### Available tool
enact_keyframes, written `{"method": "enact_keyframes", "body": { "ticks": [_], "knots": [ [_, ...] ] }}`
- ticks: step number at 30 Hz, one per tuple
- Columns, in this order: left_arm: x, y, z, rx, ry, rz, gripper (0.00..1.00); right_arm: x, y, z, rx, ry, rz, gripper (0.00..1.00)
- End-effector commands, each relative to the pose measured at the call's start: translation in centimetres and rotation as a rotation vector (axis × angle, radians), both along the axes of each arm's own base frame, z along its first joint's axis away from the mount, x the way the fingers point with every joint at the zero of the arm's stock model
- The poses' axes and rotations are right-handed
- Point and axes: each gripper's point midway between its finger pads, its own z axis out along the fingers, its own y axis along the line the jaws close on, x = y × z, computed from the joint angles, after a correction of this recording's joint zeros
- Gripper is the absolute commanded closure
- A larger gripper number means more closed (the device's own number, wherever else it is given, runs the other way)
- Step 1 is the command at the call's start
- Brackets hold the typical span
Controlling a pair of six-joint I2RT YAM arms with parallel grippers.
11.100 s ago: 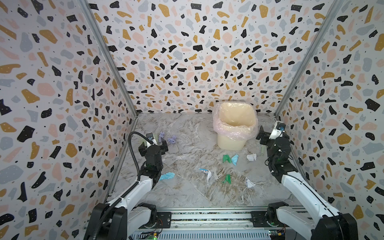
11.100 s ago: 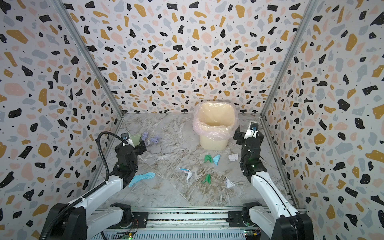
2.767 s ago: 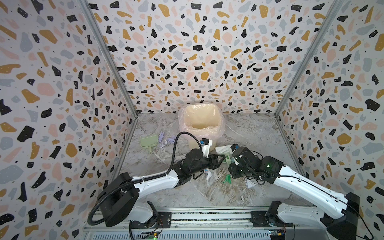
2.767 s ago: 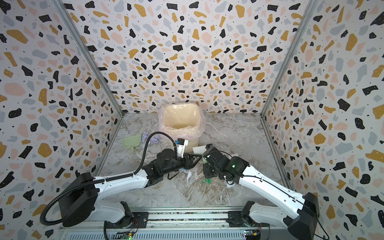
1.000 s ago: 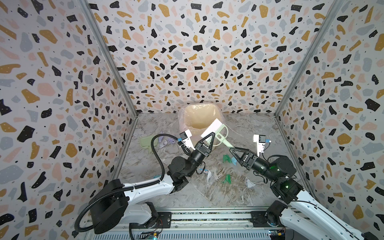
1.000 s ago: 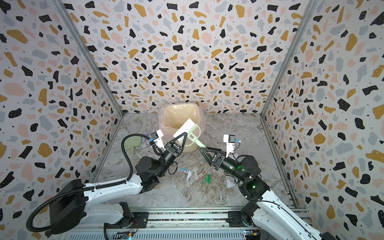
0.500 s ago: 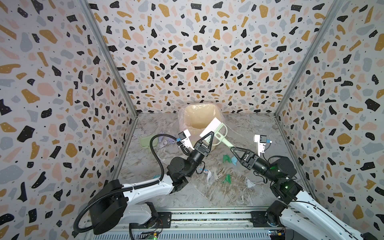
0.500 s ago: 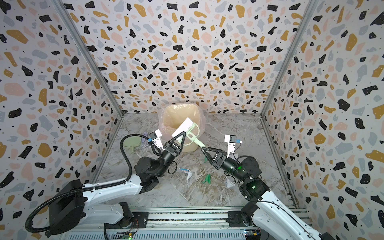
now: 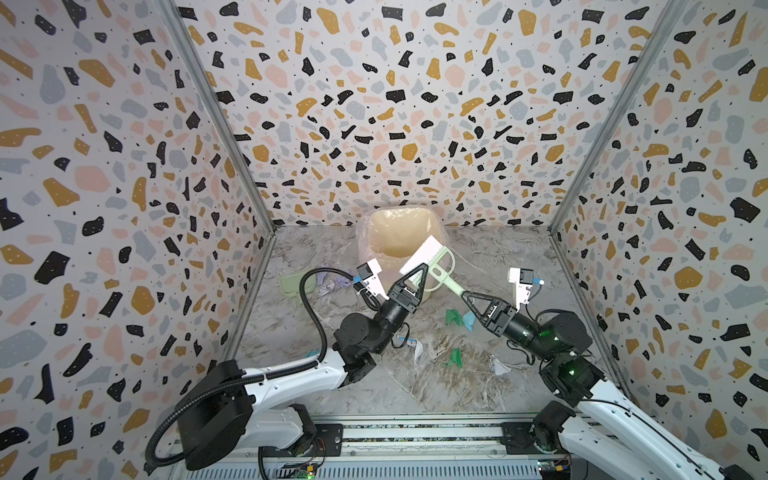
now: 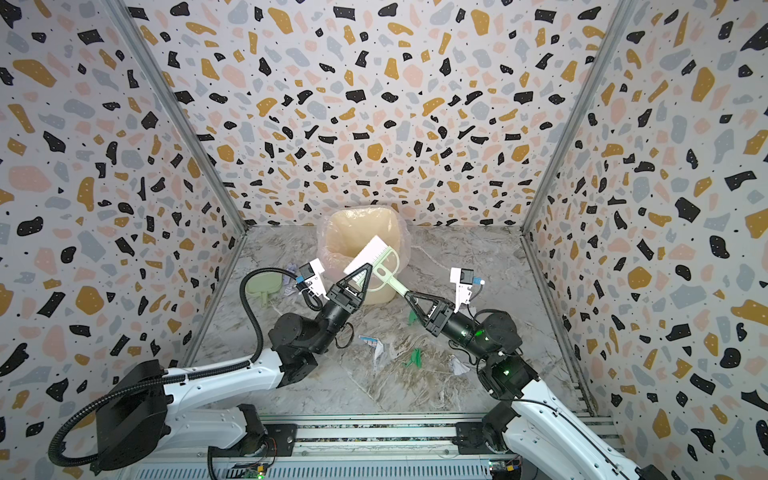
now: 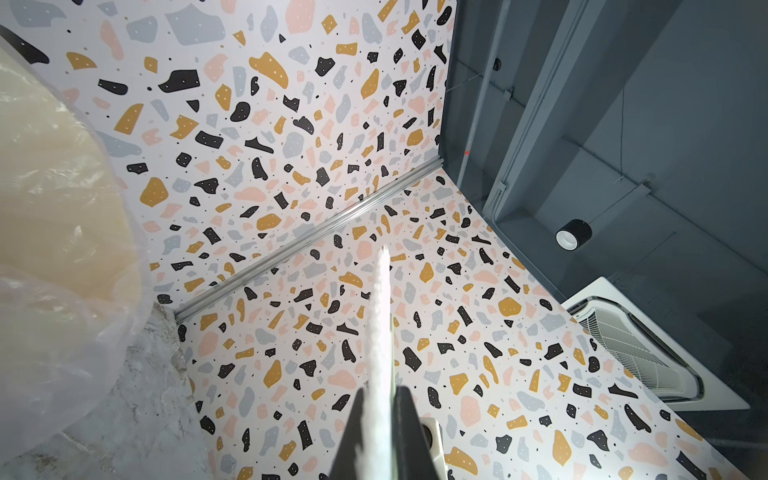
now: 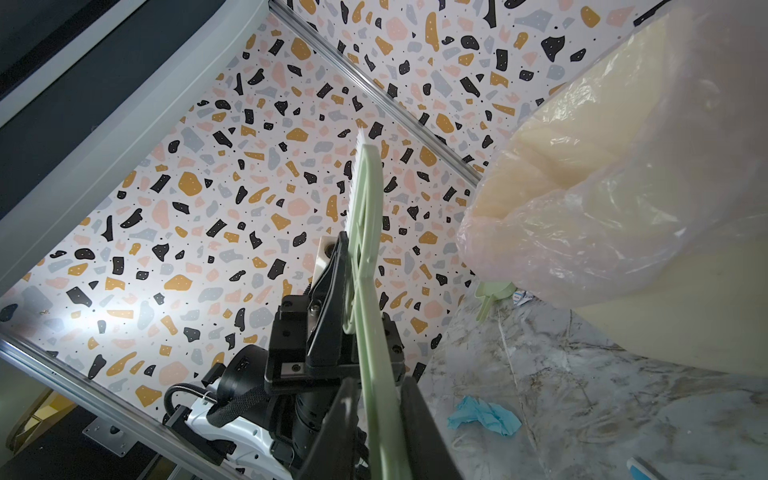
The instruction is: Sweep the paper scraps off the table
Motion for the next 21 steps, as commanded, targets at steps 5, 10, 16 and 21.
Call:
{"method": "enact_keyframes", "body": {
  "ticks": [5,10,16,21],
  "knots": [
    [-0.5,0.3,1.7,-0.014,-0.045,0.005,1.0,-0.6,0.3,1.1,0.018,-0.03,0.04,0.98],
    [-0.3,0.2,1.4,0.008,-0.038,0.013,1.0,-0.7,0.7,0.8,0.008,-0.022,0.064,1.0],
    [-0.2,0.3,1.4,0.037,-0.029,0.032,0.77,-0.7,0.7,0.6,-0.004,-0.009,0.065,1.0],
    [0.0,0.8,0.6,0.137,0.003,0.073,0.2,-0.1,-0.8,1.3,-0.034,-0.015,-0.003,1.0]
  ]
}}
